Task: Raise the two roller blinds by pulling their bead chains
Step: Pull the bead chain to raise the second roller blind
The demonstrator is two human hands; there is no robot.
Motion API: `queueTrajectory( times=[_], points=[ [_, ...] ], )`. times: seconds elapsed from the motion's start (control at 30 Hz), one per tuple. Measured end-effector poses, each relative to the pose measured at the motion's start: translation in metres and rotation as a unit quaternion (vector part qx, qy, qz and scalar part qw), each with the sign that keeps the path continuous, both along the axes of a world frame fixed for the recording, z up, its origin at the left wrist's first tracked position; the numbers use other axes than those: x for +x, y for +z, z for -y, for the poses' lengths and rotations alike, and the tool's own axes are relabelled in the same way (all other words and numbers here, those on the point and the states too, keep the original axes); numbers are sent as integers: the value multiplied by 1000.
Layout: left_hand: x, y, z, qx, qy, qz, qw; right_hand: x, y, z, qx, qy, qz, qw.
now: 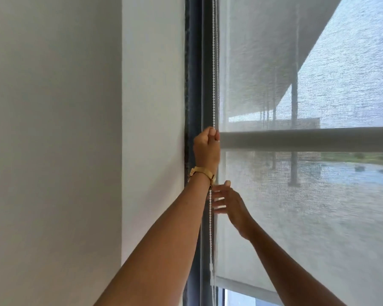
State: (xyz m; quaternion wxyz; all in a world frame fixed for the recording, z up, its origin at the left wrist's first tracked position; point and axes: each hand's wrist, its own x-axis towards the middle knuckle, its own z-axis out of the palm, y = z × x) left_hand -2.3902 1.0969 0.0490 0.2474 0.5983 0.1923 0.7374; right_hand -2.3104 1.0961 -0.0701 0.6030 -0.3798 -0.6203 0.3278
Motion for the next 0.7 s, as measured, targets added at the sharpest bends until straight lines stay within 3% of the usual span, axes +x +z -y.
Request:
queueTrajectory(
  times=[0.2,0.47,0.63,0.7],
  points=[
    [-2,-62,3,-51,-19,-23,998,5,98,13,119,-24,-11,993],
    [1,-140,16,-107,-9,-69,992,-19,175,20,74,65,-21,995],
    [-13,-182,19,-142,-33,-85,986,-40,187,28,142,-23,-40,989],
    [-21,-187,15,-140,-38,-137,980,-39,173,23,183,-61,-30,981]
  ],
)
